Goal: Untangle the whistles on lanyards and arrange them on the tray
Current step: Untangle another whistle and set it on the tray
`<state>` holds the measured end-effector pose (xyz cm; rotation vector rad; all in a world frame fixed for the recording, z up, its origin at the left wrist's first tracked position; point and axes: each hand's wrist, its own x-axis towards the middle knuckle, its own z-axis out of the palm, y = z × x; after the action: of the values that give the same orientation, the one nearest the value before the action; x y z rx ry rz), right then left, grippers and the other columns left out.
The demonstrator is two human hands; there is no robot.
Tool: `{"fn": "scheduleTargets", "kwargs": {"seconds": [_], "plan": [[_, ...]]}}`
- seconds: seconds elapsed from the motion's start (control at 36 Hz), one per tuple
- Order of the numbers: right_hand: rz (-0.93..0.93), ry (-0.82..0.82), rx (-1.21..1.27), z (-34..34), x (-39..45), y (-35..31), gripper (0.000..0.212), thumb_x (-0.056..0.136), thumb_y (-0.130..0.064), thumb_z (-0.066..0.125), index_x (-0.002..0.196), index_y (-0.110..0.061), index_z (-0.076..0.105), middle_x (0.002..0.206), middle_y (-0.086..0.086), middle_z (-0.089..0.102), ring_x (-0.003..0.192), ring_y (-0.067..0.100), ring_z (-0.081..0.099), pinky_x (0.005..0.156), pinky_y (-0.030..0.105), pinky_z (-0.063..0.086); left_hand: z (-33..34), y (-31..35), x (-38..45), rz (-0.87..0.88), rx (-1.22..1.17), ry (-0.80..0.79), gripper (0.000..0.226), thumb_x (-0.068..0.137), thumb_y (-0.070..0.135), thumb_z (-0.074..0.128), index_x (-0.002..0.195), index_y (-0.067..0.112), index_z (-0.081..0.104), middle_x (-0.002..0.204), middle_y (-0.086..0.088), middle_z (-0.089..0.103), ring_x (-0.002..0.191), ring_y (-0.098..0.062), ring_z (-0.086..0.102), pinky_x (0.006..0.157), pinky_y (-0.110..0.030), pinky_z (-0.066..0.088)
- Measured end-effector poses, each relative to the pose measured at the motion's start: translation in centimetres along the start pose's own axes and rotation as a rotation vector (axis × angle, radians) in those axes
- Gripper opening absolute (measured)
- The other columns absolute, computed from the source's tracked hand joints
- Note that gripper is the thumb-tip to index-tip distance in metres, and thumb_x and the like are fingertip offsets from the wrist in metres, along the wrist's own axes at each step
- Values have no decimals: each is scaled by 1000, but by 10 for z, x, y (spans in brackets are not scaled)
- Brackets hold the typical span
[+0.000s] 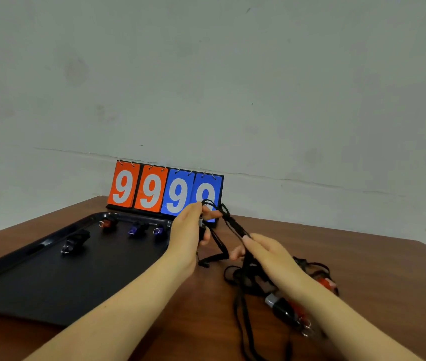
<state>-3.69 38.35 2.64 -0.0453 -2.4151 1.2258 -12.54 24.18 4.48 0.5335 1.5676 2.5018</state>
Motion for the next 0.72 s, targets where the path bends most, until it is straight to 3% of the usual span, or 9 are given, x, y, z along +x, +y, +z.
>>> {"fn": "scheduleTargets", "kwargs": {"seconds": [0.06,0.14,0.25,0.31,0.39,0.47,0.53,0.61,0.72], "plan": [[43,18,186,-5,1,1,37,102,-26,40,72,-13,57,68,3,67,78,20,68,84,32,51,-2,0,2,1,-1,40,21,98,19,42,82,13,55,86,-4,75,44,-13,35,41,-22,30],[102,64,398,-16,6,5,36,101,-27,42,68,-12,47,51,-1,44,48,17,46,58,29,44,-5,-1,4,24,1,125,20,97,17,41,82,14,54,80,-3,65,46,-12,36,42,-22,28],[231,257,565,-33,15,9,35,100,-24,45,68,-11,45,47,-4,34,41,13,31,47,25,31,-11,2,8,12,-32,208,19,97,17,40,82,17,53,70,0,51,46,-10,36,38,-19,28],[248,374,401,-40,16,10,34,99,-25,47,68,-13,47,53,-2,41,48,15,36,52,28,31,-13,3,9,-8,-29,203,18,96,16,41,83,18,54,67,0,48,46,-10,35,38,-19,27],[197,418,-180,-51,14,20,30,99,-24,45,73,-12,51,70,5,53,64,20,49,60,33,35,-11,4,8,-34,27,89,16,96,18,43,86,15,55,64,0,47,45,-10,35,42,-21,25],[224,411,-485,-51,14,30,32,97,-33,47,114,-10,61,113,9,62,111,26,54,89,39,47,-3,4,1,-17,208,-60,19,96,21,43,85,13,57,62,0,47,42,-10,34,40,-19,27],[200,387,-443,-48,14,27,49,96,-41,47,137,-13,48,134,5,52,130,25,42,104,41,39,1,1,-5,21,321,-164,24,97,23,41,86,11,59,62,0,47,41,-10,34,40,-18,29],[86,296,-158,-38,10,11,43,99,-39,43,139,-24,46,130,-10,52,122,9,47,102,31,39,5,-6,-9,75,425,-295,29,101,25,40,89,10,61,62,0,48,39,-8,35,46,-21,32],[37,149,31,-22,7,2,39,100,-43,36,134,-30,50,119,-15,60,113,3,55,103,36,44,6,-13,-9,122,491,-388,30,101,24,43,83,11,62,61,0,49,37,-6,36,43,-18,33]]}}
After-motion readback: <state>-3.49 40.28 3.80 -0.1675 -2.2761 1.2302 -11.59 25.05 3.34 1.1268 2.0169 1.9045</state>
